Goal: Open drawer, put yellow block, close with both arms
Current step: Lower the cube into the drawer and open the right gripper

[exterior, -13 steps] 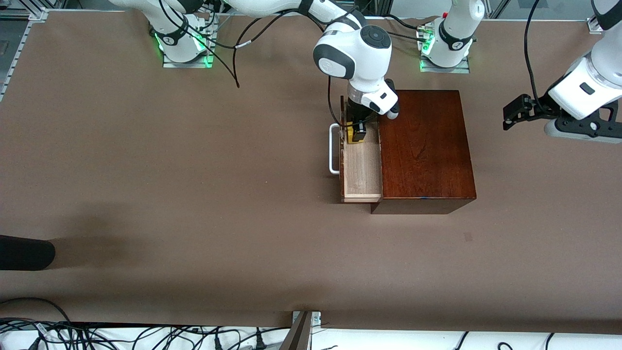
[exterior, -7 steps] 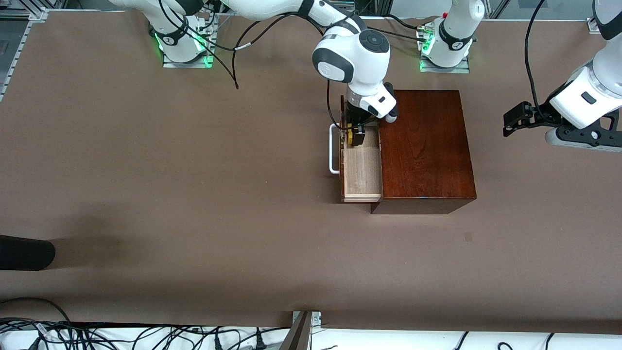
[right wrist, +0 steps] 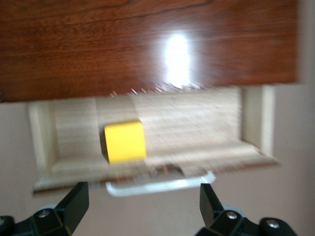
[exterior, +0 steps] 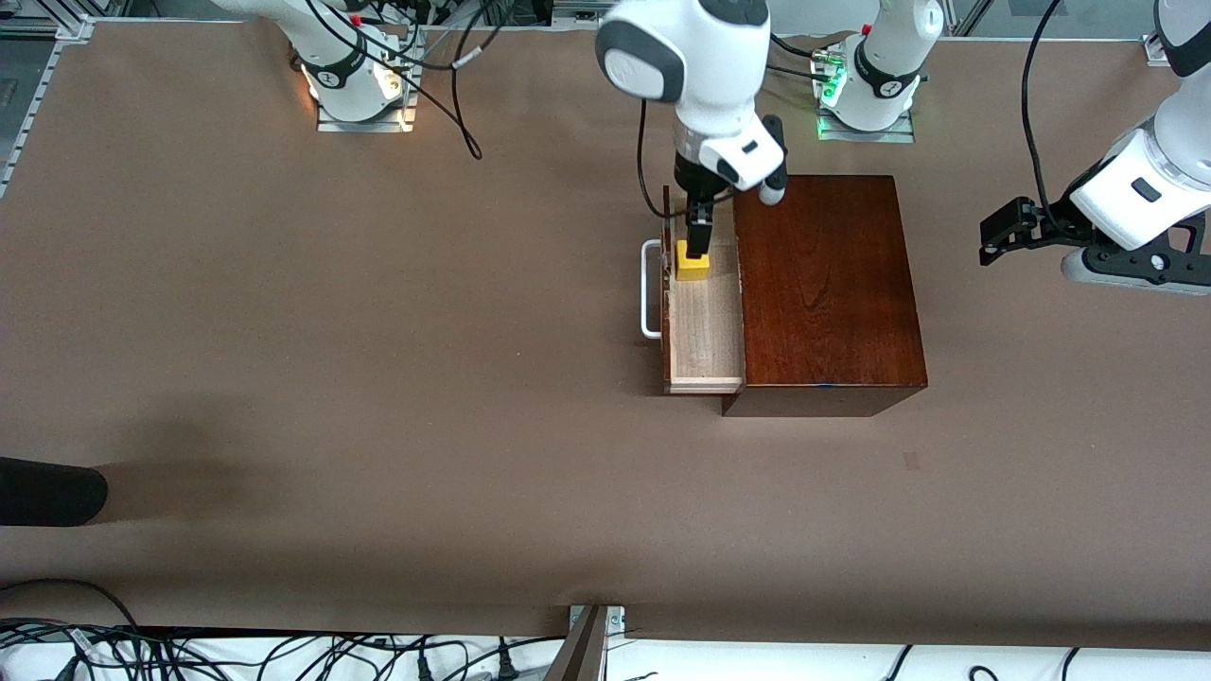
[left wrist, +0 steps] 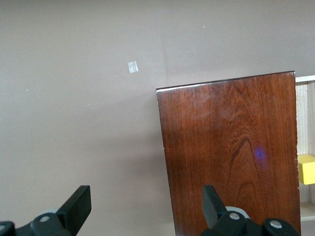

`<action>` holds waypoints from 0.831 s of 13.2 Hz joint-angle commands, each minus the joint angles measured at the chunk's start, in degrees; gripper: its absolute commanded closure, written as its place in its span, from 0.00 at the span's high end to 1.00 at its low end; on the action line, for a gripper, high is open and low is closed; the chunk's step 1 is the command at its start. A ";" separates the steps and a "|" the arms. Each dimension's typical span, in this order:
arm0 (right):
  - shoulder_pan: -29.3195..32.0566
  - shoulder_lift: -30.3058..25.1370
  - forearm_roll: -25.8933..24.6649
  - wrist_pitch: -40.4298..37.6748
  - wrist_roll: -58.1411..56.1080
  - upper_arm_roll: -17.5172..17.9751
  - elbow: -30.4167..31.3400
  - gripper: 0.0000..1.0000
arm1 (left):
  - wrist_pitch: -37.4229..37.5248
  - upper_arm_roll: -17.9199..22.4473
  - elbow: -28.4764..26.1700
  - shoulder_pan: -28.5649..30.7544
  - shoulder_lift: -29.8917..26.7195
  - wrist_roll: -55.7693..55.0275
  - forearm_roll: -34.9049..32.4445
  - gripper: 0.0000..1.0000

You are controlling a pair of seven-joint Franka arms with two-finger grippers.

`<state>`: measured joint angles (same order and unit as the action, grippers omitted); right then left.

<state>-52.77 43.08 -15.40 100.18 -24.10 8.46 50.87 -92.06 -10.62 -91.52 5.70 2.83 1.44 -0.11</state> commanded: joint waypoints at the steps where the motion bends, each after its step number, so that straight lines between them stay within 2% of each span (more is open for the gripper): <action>1: 6.59 -7.55 1.59 -3.41 0.73 -0.37 1.52 1.00 | 3.11 -0.37 2.13 -0.25 0.60 1.11 0.81 1.00; 3: 13.01 -10.55 2.04 -1.49 0.81 -0.20 1.43 1.00 | 3.12 -0.37 2.31 -0.60 0.69 1.11 0.73 1.00; 5: 19.07 -15.20 2.91 -3.14 0.73 -0.46 1.95 1.00 | 3.46 -0.63 2.31 -0.86 0.60 1.11 0.90 1.00; 7: 25.75 -17.33 7.03 -6.56 1.25 -0.72 2.04 1.00 | 6.53 -1.16 2.49 -2.00 0.60 1.19 3.61 1.00; 8: 28.31 -18.38 9.13 -7.27 1.69 -1.42 2.22 1.00 | 8.46 -2.64 2.66 -2.00 0.60 1.28 4.32 1.00; 9: 28.68 -20.21 10.90 -7.54 4.48 -4.21 3.96 1.00 | 9.87 -5.09 2.75 -2.09 0.60 1.89 4.42 1.00; 11: 29.03 -24.61 14.24 -9.47 10.54 -7.83 8.96 1.00 | 9.45 -11.58 3.10 -2.18 2.60 2.86 4.95 1.00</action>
<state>-23.43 24.01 -3.83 91.88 -19.34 2.77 52.70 -84.12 -17.33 -90.94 3.69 2.92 2.80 4.03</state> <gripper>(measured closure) 0.000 0.000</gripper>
